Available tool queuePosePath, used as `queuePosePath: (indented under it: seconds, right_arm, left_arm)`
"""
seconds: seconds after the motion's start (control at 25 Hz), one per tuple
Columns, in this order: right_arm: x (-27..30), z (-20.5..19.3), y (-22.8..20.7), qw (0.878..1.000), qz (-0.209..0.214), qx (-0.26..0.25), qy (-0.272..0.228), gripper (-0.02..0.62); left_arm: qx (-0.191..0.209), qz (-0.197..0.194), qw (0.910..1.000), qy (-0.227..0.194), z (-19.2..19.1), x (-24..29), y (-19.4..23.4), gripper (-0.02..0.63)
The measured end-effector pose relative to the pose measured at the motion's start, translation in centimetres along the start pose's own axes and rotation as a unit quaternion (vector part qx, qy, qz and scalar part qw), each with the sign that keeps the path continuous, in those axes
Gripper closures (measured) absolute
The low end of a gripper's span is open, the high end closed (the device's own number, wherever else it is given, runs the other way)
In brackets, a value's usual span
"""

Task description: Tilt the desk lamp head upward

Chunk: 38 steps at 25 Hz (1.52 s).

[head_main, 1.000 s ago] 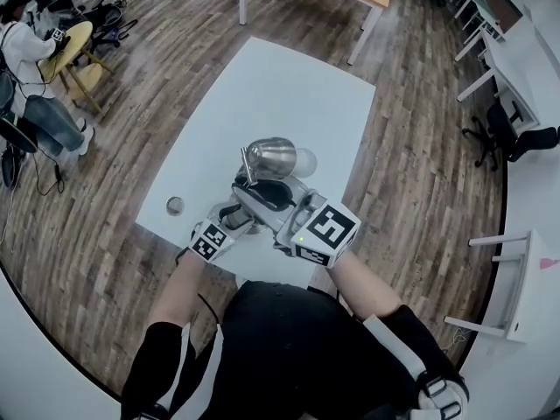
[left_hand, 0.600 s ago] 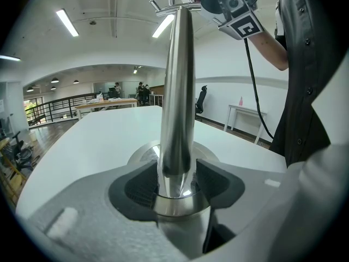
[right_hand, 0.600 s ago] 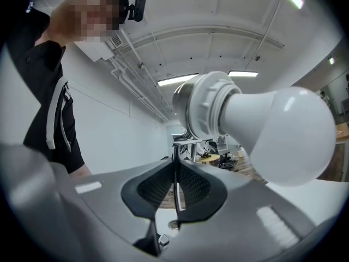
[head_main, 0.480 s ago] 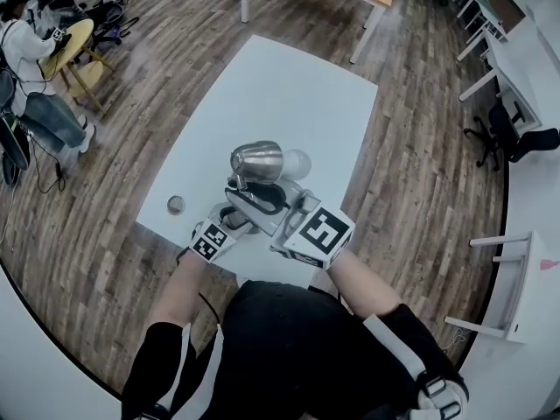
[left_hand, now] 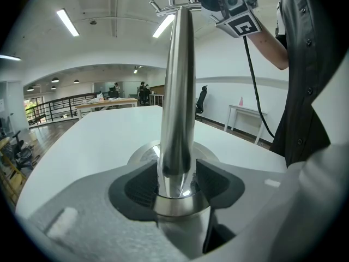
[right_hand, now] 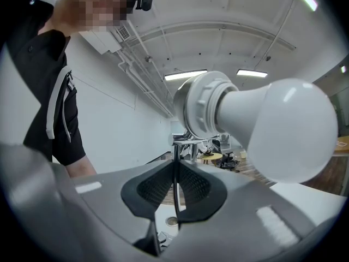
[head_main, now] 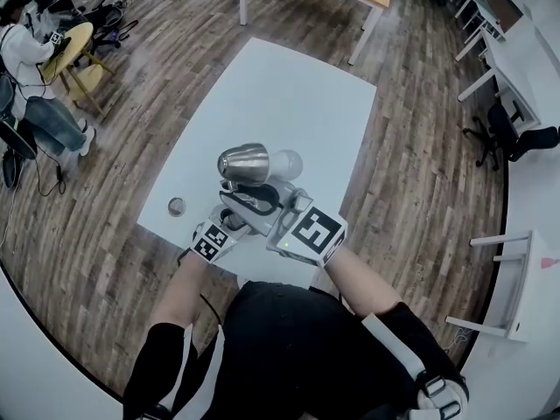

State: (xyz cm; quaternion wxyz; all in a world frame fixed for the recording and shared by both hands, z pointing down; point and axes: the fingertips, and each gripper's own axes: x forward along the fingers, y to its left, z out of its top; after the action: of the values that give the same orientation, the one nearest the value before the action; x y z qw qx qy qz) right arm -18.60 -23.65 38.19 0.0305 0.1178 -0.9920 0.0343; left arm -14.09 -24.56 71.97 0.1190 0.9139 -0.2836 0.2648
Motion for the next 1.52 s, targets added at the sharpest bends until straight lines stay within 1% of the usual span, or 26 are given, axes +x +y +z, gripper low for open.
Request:
queuePosePath:
  seconds: [0.2, 0.28, 0.36, 0.48, 0.6, 0.72, 0.8, 0.84, 0.92, 1.0, 1.04, 1.16, 1.24, 1.28, 1.36, 1.44, 1.52]
  right_arm:
    - [0.2, -0.1, -0.2, 1.0, -0.017, -0.013, -0.002, 0.558]
    - [-0.2, -0.2, -0.4, 0.999, -0.03, -0.014, -0.009, 0.525]
    - [-1.0, -0.5, -0.6, 0.999, -0.043, -0.001, -0.017, 0.484]
    - [-2.6, -1.6, -1.4, 0.997, -0.067, 0.014, -0.02, 0.451]
    - [-4.4, -2.9, -1.8, 0.995, -0.098, 0.019, -0.006, 0.444]
    - [-6.4, -4.0, -1.4, 0.991, -0.13, 0.031, 0.002, 0.443]
    - [-8.1, -4.6, -1.2, 0.987, -0.153, 0.04, -0.002, 0.446]
    - [-9.0, -4.8, -1.3, 0.985, -0.165, 0.047, -0.008, 0.457]
    - [-10.4, -5.0, -1.7, 0.981, -0.183, 0.066, -0.026, 0.483]
    - [-11.4, -4.8, -1.9, 0.978, -0.188, 0.082, -0.043, 0.497]
    - [-11.8, -4.5, -2.0, 0.978, -0.186, 0.085, -0.051, 0.509]
    - [-13.4, -3.5, -1.8, 0.98, -0.17, 0.08, -0.068, 0.523]
    - [-15.1, -2.8, -1.0, 0.982, -0.157, 0.07, -0.078, 0.531]
    - [-16.1, -2.6, -0.6, 0.983, -0.15, 0.065, -0.081, 0.535]
    - [-18.2, -2.5, 0.1, 0.986, -0.137, 0.056, -0.082, 0.55]
    - [-20.0, -2.5, 0.6, 0.988, -0.123, 0.051, -0.084, 0.557]
    - [-21.5, -2.7, 1.0, 0.989, -0.107, 0.05, -0.086, 0.565]
  left_arm:
    - [-0.003, 0.001, 1.0, 0.001, -0.1, -0.1, 0.3, 0.379]
    - [-0.004, 0.003, 1.0, 0.003, -0.1, 0.1, 0.3, 0.378]
    - [-0.005, 0.004, 0.9999, 0.01, -0.2, 0.2, 0.2, 0.377]
    - [-0.013, 0.009, 0.9998, 0.013, -0.2, -0.5, 0.4, 0.379]
    - [-0.034, 0.005, 0.9993, -0.013, 1.0, -1.7, 0.4, 0.377]
    - [-0.036, 0.005, 0.9983, -0.046, 2.1, -3.1, 0.3, 0.377]
    - [-0.038, 0.01, 0.9967, -0.071, 3.0, -3.7, 0.1, 0.377]
    - [-0.046, 0.017, 0.995, -0.087, 3.5, -4.1, 0.2, 0.377]
    - [-0.073, 0.036, 0.9889, -0.124, 4.9, -5.0, 0.6, 0.377]
    - [-0.099, 0.056, 0.9812, -0.156, 6.3, -6.3, 0.7, 0.379]
    - [-0.105, 0.065, 0.9782, -0.167, 7.0, -7.1, 0.6, 0.38]
    - [-0.099, 0.093, 0.9733, -0.185, 9.3, -8.9, -0.2, 0.382]
    - [-0.102, 0.12, 0.9672, -0.199, 10.6, -10.0, -1.2, 0.383]
    - [-0.109, 0.136, 0.9616, -0.212, 11.2, -10.6, -1.7, 0.383]
    - [-0.126, 0.172, 0.9467, -0.242, 12.5, -11.9, -3.3, 0.387]
    - [-0.134, 0.203, 0.9323, -0.268, 13.7, -13.1, -5.3, 0.389]
    - [-0.13, 0.229, 0.9206, -0.288, 14.8, -14.4, -7.7, 0.48]
